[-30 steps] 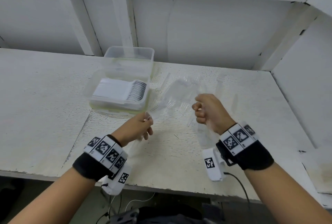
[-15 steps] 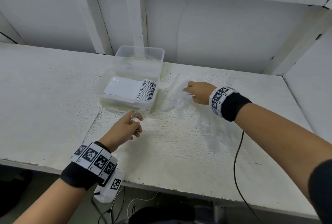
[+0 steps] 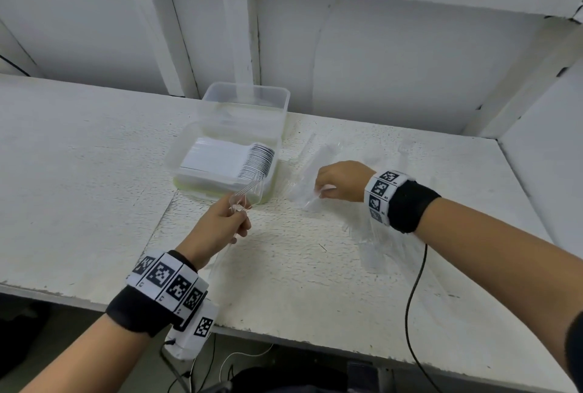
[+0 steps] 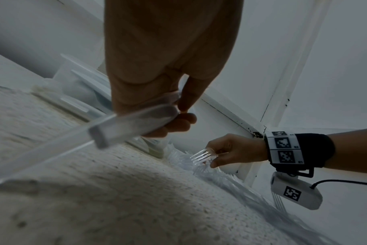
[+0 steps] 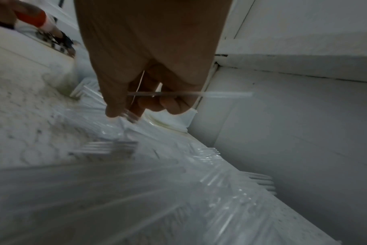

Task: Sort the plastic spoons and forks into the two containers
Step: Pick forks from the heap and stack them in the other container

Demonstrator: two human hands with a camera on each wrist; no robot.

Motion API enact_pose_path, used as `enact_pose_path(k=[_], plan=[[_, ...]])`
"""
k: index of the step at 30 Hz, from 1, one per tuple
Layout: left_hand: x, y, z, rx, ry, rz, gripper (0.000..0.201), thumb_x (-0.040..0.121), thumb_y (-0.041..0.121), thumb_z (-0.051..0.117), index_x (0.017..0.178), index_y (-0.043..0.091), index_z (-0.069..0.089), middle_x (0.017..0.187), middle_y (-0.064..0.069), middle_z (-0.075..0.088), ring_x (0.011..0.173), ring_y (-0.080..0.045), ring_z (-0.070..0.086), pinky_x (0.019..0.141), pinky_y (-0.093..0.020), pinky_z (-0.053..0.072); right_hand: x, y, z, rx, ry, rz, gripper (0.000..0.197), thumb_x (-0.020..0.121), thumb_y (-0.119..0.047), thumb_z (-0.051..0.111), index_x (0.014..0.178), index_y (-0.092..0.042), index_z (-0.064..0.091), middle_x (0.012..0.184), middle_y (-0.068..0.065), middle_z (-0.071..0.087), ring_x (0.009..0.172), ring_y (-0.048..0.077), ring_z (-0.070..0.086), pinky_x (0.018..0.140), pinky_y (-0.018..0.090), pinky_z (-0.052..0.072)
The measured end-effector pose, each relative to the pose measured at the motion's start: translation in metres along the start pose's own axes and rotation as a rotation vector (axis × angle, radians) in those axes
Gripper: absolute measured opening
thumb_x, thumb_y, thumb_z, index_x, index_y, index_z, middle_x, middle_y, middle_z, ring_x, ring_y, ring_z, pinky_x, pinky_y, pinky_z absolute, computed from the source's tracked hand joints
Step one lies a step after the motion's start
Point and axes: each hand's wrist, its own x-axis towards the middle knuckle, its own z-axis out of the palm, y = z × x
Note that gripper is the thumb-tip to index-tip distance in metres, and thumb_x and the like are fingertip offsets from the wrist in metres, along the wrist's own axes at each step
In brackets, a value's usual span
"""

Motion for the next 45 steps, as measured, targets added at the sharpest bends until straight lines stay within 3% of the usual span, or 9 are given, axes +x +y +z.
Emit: enact_pose_path(k=[6,14,18,26,30,36,39,42,45], plan=[[0.003,0.001,0.005,0.017,-0.012,-0.007,0.024,0.093,0.003,0.039,0.092,0.018,0.058,0.072,0.000,0.057,0.064,-0.012,0.053,0.058,-0.024,0.039,-0.010,-0.004,0.003,0.363,0.149,0.009,0.020,0.086,-0.027,0.065,0.100,-0.015,0.072,0.105,0.000,0.069,0.084,0.009,0.058,0.073,0.017,0.039],[0.010,0.013,0.012,-0.058,-0.039,-0.018,0.023,0.095,0.004,0.037,0.091,0.015,0.057,0.068,-0.004,0.052,0.054,-0.015,0.051,0.058,-0.028,0.041,-0.041,-0.024,-0.033,0.975,0.725,0.254,0.013,0.095,-0.019,0.051,0.089,-0.012,0.060,0.082,-0.002,0.054,0.061,0.003,0.053,0.064,0.015,0.047],[0.016,0.021,0.023,-0.093,-0.017,-0.040,0.023,0.093,0.006,0.034,0.086,0.016,0.053,0.064,-0.001,0.046,0.052,-0.014,0.043,0.053,-0.025,0.034,-0.065,-0.033,-0.045,1.640,0.655,0.268,0.024,0.101,-0.018,0.035,0.089,-0.008,0.053,0.085,0.012,0.061,0.068,0.022,0.067,0.067,0.033,0.056],[0.031,0.041,0.050,-0.588,-0.054,-0.292,0.016,0.095,0.022,0.052,0.081,0.018,0.044,0.052,0.005,0.032,0.035,-0.004,0.028,0.041,-0.015,0.028,-0.092,-0.048,-0.029,2.087,0.539,0.146,0.029,0.084,-0.022,0.041,0.084,-0.002,0.062,0.087,0.019,0.067,0.081,0.033,0.068,0.074,0.040,0.058],[0.036,0.041,0.054,-0.796,-0.117,-0.392,0.020,0.090,0.023,0.061,0.080,0.016,0.045,0.045,0.007,0.027,0.031,-0.003,0.026,0.038,-0.013,0.039,-0.099,-0.048,-0.015,2.113,0.582,0.109,0.033,0.077,-0.019,0.042,0.073,-0.002,0.070,0.084,0.019,0.067,0.079,0.033,0.068,0.072,0.040,0.057],[0.039,0.039,0.055,-0.629,-0.133,-0.192,0.032,0.085,-0.017,0.046,0.092,0.014,0.044,0.053,-0.003,0.044,0.038,-0.007,0.038,0.039,-0.017,0.044,-0.111,-0.044,-0.001,2.123,0.398,0.108,0.032,0.050,-0.022,0.074,0.066,0.006,0.071,0.081,0.020,0.068,0.074,0.034,0.068,0.071,0.039,0.057],[0.037,0.040,0.049,-0.445,-0.170,-0.056,0.037,0.086,-0.018,0.042,0.101,0.016,0.043,0.062,-0.004,0.042,0.052,-0.012,0.043,0.043,-0.017,0.045,-0.115,-0.054,-0.003,1.939,0.236,0.260,0.018,0.064,-0.009,0.063,0.064,0.008,0.068,0.069,0.018,0.065,0.060,0.029,0.065,0.061,0.033,0.056],[0.036,0.043,0.047,-0.274,-0.195,0.109,0.041,0.083,-0.020,0.042,0.107,0.014,0.040,0.060,-0.002,0.038,0.047,-0.008,0.042,0.044,-0.018,0.044,-0.112,-0.068,-0.006,1.719,0.044,0.415,0.022,0.095,-0.009,0.044,0.092,0.003,0.061,0.083,0.013,0.060,0.051,0.020,0.057,0.053,0.030,0.052],[0.035,0.049,0.053,-0.130,-0.209,0.233,0.044,0.081,-0.018,0.046,0.100,0.022,0.043,0.058,-0.002,0.039,0.048,-0.009,0.041,0.048,-0.020,0.045,-0.104,-0.077,-0.004,1.483,-0.051,0.498,0.025,0.100,-0.022,0.036,0.108,-0.008,0.055,0.083,0.009,0.056,0.045,0.013,0.048,0.043,0.024,0.042]])
